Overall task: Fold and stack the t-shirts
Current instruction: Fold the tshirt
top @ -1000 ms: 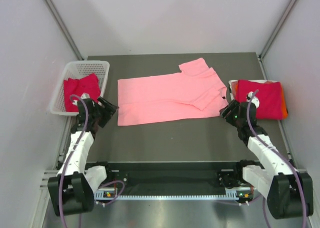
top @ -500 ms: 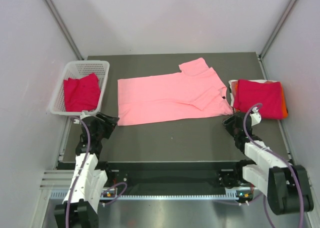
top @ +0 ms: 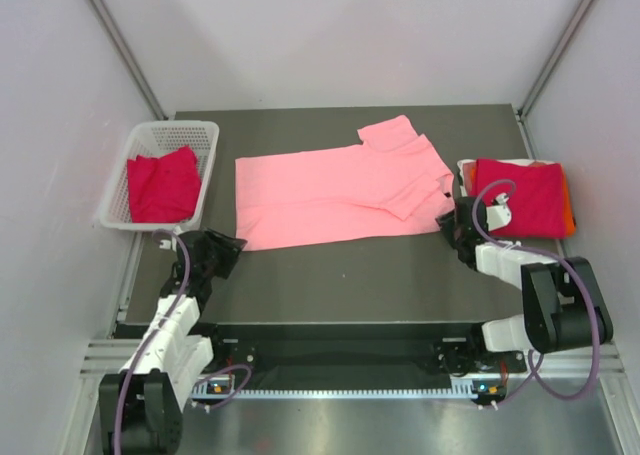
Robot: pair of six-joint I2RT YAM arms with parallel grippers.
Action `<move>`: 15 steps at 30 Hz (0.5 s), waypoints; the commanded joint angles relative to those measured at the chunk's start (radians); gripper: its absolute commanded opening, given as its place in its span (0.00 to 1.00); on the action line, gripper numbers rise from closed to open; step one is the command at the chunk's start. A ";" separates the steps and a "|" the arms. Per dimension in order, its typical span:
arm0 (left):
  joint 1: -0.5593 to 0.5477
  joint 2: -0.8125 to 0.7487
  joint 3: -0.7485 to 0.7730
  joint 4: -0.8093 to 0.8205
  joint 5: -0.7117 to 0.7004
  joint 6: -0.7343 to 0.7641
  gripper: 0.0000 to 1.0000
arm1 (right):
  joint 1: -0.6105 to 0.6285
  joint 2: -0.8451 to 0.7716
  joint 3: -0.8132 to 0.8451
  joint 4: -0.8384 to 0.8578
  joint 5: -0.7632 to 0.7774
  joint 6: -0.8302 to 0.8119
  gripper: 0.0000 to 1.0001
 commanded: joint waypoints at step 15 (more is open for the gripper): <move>-0.144 0.068 -0.001 0.102 -0.182 -0.031 0.48 | 0.042 -0.097 0.007 -0.024 0.118 -0.066 0.00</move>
